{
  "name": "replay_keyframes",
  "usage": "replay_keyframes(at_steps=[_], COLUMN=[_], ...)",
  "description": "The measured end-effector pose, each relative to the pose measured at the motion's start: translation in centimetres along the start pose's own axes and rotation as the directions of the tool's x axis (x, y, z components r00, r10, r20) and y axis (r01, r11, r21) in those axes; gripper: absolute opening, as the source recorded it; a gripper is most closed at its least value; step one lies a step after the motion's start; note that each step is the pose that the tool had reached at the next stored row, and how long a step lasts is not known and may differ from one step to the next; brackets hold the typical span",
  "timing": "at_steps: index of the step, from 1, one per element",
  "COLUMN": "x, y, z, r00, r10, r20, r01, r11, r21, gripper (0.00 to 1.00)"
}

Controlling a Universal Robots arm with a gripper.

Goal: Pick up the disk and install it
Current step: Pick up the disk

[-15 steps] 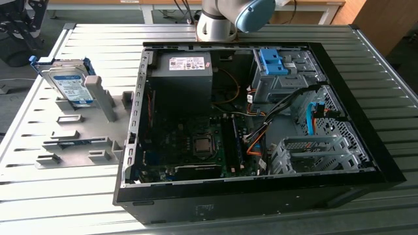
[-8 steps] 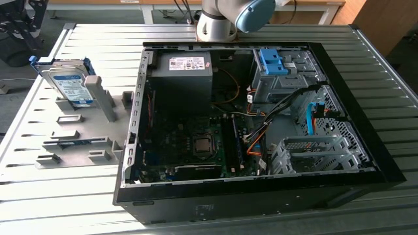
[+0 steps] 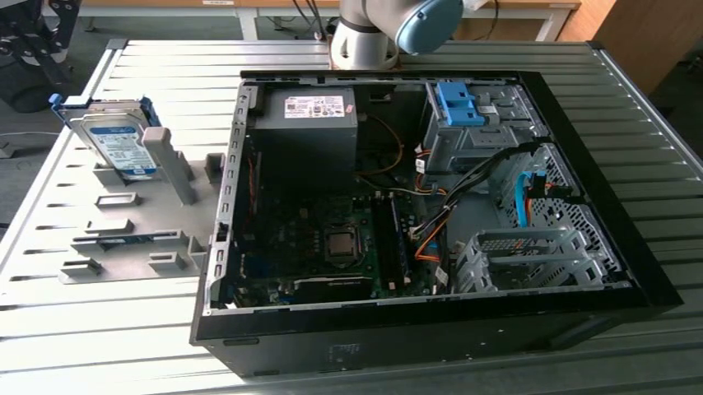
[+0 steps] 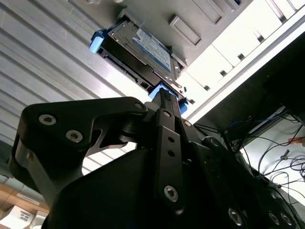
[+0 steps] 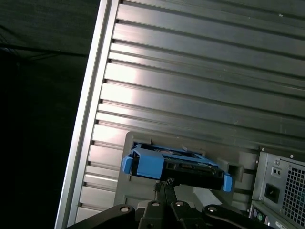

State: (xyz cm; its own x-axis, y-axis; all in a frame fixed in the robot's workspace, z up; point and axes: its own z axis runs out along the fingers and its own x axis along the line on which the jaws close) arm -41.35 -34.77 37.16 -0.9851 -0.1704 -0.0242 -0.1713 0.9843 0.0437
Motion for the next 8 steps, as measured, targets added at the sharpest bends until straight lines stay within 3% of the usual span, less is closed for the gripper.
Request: replay_keyframes(at_steps=[8], x=[0.0], y=[0.0], z=[0.0], r00=[1.0], r10=[-0.008], r20=[-0.0004], r01=[0.008], r11=[1.0], r21=[-0.0002], gripper=[0.11])
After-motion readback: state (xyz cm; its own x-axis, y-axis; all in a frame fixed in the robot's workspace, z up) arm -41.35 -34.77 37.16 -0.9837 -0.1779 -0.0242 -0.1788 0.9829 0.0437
